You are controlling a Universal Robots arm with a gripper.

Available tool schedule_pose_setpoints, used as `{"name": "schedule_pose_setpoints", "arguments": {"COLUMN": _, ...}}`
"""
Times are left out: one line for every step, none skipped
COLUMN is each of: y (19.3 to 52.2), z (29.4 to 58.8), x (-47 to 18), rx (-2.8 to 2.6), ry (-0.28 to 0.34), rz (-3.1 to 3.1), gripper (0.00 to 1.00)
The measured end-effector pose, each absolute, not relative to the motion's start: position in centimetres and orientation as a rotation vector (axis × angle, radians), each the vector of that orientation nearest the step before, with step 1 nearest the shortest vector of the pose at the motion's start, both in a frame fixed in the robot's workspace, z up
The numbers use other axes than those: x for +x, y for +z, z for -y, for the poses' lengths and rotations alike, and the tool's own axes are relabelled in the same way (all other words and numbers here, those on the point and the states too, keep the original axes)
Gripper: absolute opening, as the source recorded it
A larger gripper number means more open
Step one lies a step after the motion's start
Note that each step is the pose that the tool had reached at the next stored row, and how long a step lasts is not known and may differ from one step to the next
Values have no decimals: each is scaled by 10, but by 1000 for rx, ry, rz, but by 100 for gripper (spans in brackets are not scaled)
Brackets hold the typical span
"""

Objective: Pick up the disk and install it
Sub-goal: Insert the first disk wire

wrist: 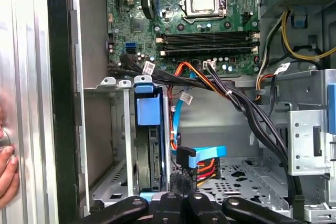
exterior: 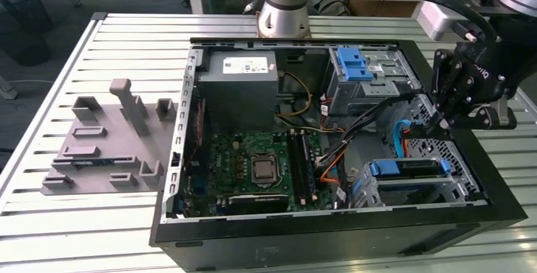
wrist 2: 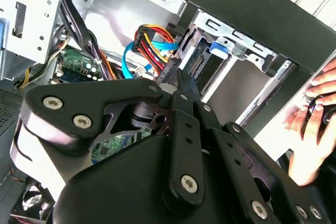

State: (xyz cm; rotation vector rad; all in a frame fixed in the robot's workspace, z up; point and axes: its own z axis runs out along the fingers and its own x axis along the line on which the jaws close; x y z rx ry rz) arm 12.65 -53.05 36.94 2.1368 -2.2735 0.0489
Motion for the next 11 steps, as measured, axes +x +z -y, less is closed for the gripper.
{"name": "schedule_pose_setpoints", "arguments": {"y": 369, "z": 530, "x": 127, "rx": 2137, "ry": 49, "rz": 2274, "gripper": 11}}
{"name": "schedule_pose_setpoints", "arguments": {"y": 369, "z": 530, "x": 126, "rx": 2137, "ry": 49, "rz": 2274, "gripper": 17}}
{"name": "schedule_pose_setpoints", "arguments": {"y": 369, "z": 530, "x": 126, "rx": 2137, "ry": 49, "rz": 2274, "gripper": 17}}
{"name": "schedule_pose_setpoints", "arguments": {"y": 369, "z": 530, "x": 126, "rx": 2137, "ry": 49, "rz": 2274, "gripper": 24}}
{"name": "schedule_pose_setpoints", "arguments": {"y": 369, "z": 530, "x": 126, "rx": 2137, "ry": 49, "rz": 2274, "gripper": 24}}
{"name": "schedule_pose_setpoints", "arguments": {"y": 369, "z": 529, "x": 125, "rx": 2137, "ry": 50, "rz": 2274, "gripper": 24}}
{"name": "schedule_pose_setpoints", "arguments": {"y": 369, "z": 528, "x": 125, "rx": 2137, "ry": 50, "rz": 2274, "gripper": 24}}
{"name": "schedule_pose_setpoints", "arguments": {"y": 369, "z": 527, "x": 125, "rx": 2137, "ry": 50, "rz": 2274, "gripper": 25}}
{"name": "schedule_pose_setpoints", "arguments": {"y": 369, "z": 525, "x": 125, "rx": 2137, "ry": 50, "rz": 2274, "gripper": 25}}
{"name": "schedule_pose_setpoints", "arguments": {"y": 368, "z": 524, "x": 125, "rx": 2137, "ry": 50, "rz": 2274, "gripper": 31}}
{"name": "schedule_pose_setpoints", "arguments": {"y": 367, "z": 523, "x": 125, "rx": 2137, "ry": 50, "rz": 2274, "gripper": 31}}
